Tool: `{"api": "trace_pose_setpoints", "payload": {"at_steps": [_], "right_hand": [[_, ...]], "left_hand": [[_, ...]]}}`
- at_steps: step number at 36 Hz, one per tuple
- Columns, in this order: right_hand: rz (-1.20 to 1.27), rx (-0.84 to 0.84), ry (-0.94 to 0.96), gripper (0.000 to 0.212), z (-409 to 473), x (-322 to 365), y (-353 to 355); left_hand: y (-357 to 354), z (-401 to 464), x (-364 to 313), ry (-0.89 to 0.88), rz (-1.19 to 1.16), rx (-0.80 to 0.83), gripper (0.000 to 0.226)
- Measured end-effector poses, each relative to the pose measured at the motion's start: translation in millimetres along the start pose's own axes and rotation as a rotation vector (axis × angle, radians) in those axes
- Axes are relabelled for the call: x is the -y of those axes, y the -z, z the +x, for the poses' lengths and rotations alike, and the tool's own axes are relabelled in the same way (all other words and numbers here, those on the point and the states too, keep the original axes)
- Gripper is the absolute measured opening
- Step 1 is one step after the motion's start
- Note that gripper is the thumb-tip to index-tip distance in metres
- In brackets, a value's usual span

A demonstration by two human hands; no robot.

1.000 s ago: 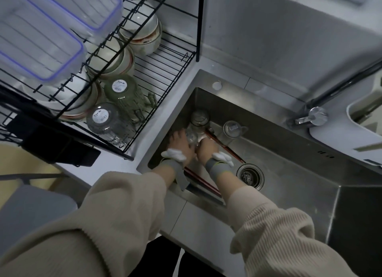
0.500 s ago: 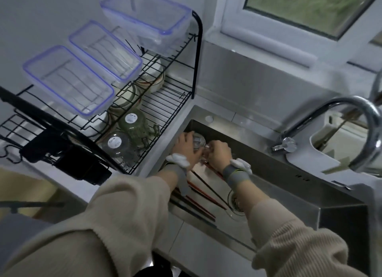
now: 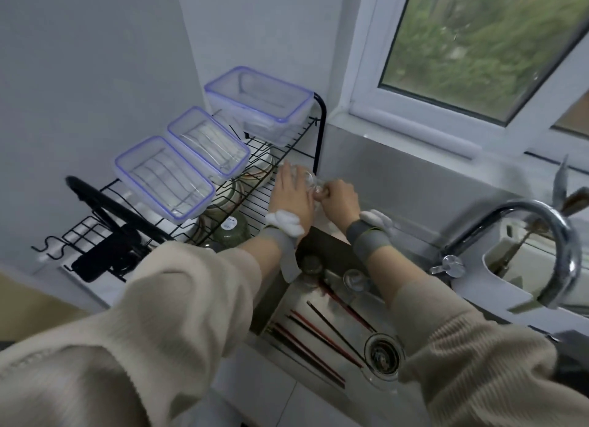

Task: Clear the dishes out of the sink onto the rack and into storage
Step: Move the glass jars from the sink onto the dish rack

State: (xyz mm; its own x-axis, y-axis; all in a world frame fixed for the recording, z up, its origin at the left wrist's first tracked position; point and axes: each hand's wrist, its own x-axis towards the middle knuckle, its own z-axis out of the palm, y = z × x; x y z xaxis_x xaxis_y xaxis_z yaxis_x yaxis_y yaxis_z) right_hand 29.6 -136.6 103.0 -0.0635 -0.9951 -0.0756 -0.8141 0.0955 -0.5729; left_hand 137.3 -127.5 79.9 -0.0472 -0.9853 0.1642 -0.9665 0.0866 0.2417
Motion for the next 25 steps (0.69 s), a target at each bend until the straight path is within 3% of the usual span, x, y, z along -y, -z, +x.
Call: {"api": "trace_pose_setpoints", "payload": {"at_steps": [9,25], "right_hand": [[-0.004,0.132,0.004,0.017,13.1,28.8,-48.0],[-0.183,0.321,0.107,0.017,46.1,45.8,-83.9]], "left_hand": [[-15.5,-17.5,27.1,0.109,0.197,0.149,0.072],[-10.7,-15.2,70.9,0.238,0.077,0.223,0.067]]}}
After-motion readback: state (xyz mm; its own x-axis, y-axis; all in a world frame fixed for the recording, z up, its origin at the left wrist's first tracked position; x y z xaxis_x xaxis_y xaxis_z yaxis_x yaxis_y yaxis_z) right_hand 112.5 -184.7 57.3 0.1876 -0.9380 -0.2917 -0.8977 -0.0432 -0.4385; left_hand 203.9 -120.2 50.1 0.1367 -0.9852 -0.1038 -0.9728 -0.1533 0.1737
